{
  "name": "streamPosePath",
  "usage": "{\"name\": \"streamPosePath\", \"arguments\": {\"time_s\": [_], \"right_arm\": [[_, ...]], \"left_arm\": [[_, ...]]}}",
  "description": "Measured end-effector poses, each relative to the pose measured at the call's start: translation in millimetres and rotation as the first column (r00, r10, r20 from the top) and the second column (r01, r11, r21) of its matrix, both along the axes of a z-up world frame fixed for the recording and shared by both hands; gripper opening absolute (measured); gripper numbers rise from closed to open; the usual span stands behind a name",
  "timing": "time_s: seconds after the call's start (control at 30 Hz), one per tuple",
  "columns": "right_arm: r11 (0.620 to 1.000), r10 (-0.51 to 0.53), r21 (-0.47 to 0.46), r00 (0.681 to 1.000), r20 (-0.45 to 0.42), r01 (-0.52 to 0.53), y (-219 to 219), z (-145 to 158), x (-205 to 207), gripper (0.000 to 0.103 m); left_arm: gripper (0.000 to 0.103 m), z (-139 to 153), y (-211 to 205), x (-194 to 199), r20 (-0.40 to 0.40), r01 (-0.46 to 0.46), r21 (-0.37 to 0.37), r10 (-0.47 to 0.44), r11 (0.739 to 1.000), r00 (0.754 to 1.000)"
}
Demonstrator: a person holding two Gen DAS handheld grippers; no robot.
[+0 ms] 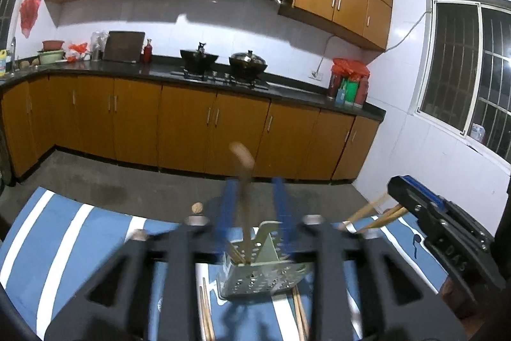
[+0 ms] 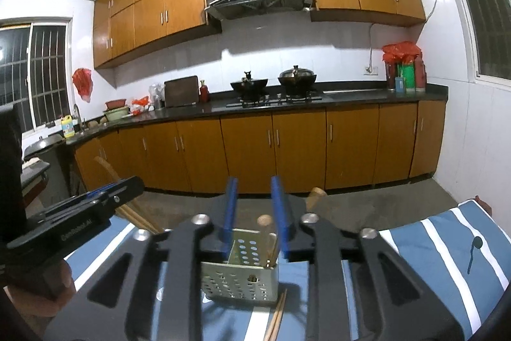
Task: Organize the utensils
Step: 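Lower both held chopsticks upright into the green holder and open both tools, then lower the left tool onto a chopstick while the right tool closes on another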
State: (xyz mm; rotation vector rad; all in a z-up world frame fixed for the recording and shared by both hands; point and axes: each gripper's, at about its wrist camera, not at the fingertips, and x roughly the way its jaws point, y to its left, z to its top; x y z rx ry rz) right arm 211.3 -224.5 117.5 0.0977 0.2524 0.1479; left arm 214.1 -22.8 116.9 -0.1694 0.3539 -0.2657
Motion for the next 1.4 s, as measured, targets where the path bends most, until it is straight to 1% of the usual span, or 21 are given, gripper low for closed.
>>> {"name": "streamPosePath", "arguments": {"time_s": [0.03, 0.2, 0.3, 0.37, 0.43, 0.47, 0.5, 0.57, 0.6, 0.67, 0.7, 0.73, 0.8, 0.83, 0.93, 1.07, 1.13, 1.17, 1.23, 1.33, 1.4], "right_arm": [[1.0, -0.001, 0.003, 1.0, 0.006, 0.001, -1.8, 1.6, -3.2, 0.027], [0.999, -0.025, 0.035, 0.999, 0.042, 0.024, -16.2, 10.6, -24.3, 0.031], [0.997, -0.059, 0.057, 0.997, 0.044, 0.057, -32.5, 9.3, -39.4, 0.035], [0.994, -0.085, 0.063, 0.996, 0.019, 0.084, -42.8, 1.2, -45.2, 0.036], [0.991, -0.116, 0.056, 0.993, -0.036, 0.118, -53.1, -15.8, -47.3, 0.036], [0.99, -0.125, 0.049, 0.99, -0.072, 0.129, -56.2, -27.7, -47.7, 0.036], [0.99, -0.131, 0.037, 0.983, -0.131, 0.137, -59.8, -44.8, -45.1, 0.036], [0.99, -0.133, 0.017, 0.963, -0.236, 0.141, -62.3, -73.5, -38.6, 0.036], [0.992, -0.122, 0.003, 0.94, -0.319, 0.13, -61.6, -98.7, -34.2, 0.036], [0.994, -0.101, -0.007, 0.906, -0.41, 0.108, -57.7, -129.5, -30.6, 0.036], [0.997, -0.074, -0.002, 0.88, -0.469, 0.083, -52.8, -152.3, -31.0, 0.034], [0.998, -0.052, 0.008, 0.864, -0.501, 0.065, -49.2, -165.8, -32.2, 0.031], [0.999, -0.011, 0.025, 0.838, -0.546, 0.029, -37.5, -189.0, -38.8, 0.026], [0.999, 0.006, 0.03, 0.828, -0.56, 0.013, -32.7, -197.9, -41.6, 0.025], [0.999, 0.042, 0.022, 0.813, -0.58, -0.035, -13.3, -213.0, -48.6, 0.024], [0.998, 0.057, 0.001, 0.801, -0.595, -0.07, 1.1, -214.2, -48.0, 0.024], [0.997, 0.059, -0.012, 0.804, -0.591, -0.082, 5.3, -214.6, -48.0, 0.02], [0.996, 0.056, -0.023, 0.804, -0.592, -0.086, 5.9, -212.7, -47.0, 0.012], [0.994, 0.013, -0.077, 0.813, -0.583, -0.071, 7.6, -213.0, -45.5, 0.01], [0.994, -0.046, -0.103, 0.816, -0.576, -0.017, -2.0, -213.2, -42.5, 0.008], [0.995, -0.081, -0.1, 0.814, -0.575, 0.028, -14.0, -212.5, -40.8, 0.008]], "left_arm": [[0.044, 2.1, -0.1, -1.1, 0.007, -0.003, -0.001, 0.003, 1.0, 1.0], [0.046, 13.6, 8.8, -16.6, 0.042, -0.01, -0.019, 0.011, 1.0, 0.999], [0.049, 18.5, 20.9, -31.7, 0.067, -0.019, -0.051, 0.023, 0.999, 0.998], [0.051, 20.2, 31.3, -45.2, 0.083, -0.031, -0.082, 0.038, 0.996, 0.996], [0.053, 18.3, 41.1, -57.1, 0.093, -0.049, -0.103, 0.058, 0.993, 0.994], [0.053, 14.3, 48.2, -64.6, 0.091, -0.074, -0.113, 0.084, 0.991, 0.992], [0.053, 9.2, 53.1, -68.9, 0.085, -0.088, -0.114, 0.098, 0.99, 0.992], [0.053, -5.9, 61.8, -74.7, 0.049, -0.129, -0.098, 0.135, 0.987, 0.99], [0.053, -15.1, 64.6, -76.2, 0.022, -0.149, -0.08, 0.152, 0.986, 0.988], [0.053, -41.7, 68.7, -75.8, -0.048, -0.182, -0.036, 0.18, 0.983, 0.983], [0.053, -59.4, 69.4, -73.6, -0.097, -0.199, 0.001, 0.198, 0.98, 0.975], [0.053, -72.7, 69.3, -71.7, -0.138, -0.207, 0.032, 0.209, 0.978, 0.968], [0.052, -98.6, 69.9, -69.9, -0.216, -0.197, 0.068, 0.208, 0.978, 0.954], [0.051, -106.0, 70.5, -69.5, -0.239, -0.194, 0.073, 0.206, 0.978, 0.949], [0.045, -139.3, 66.4, -67.2, -0.341, -0.17, 0.091, 0.191, 0.981, 0.921], [0.041, -163.6, 60.1, -68.2, -0.414, -0.129, 0.098, 0.158, 0.987, 0.897], [0.04, -170.1, 56.9, -70.5, -0.431, -0.109, 0.099, 0.141, 0.989, 0.891], [0.04, -172.5, 54.5, -70.7, -0.439, -0.094, 0.097, 0.127, 0.991, 0.889], [0.036, -174.7, 49.0, -72.8, -0.45, -0.072, 0.091, 0.105, 0.993, 0.887], [0.034, -178.1, 41.4, -72.6, -0.465, -0.033, 0.085, 0.069, 0.996, 0.883], [0.032, -181.3, 36.5, -72.5, -0.477, -0.006, 0.082, 0.045, 0.997, 0.878]]}}
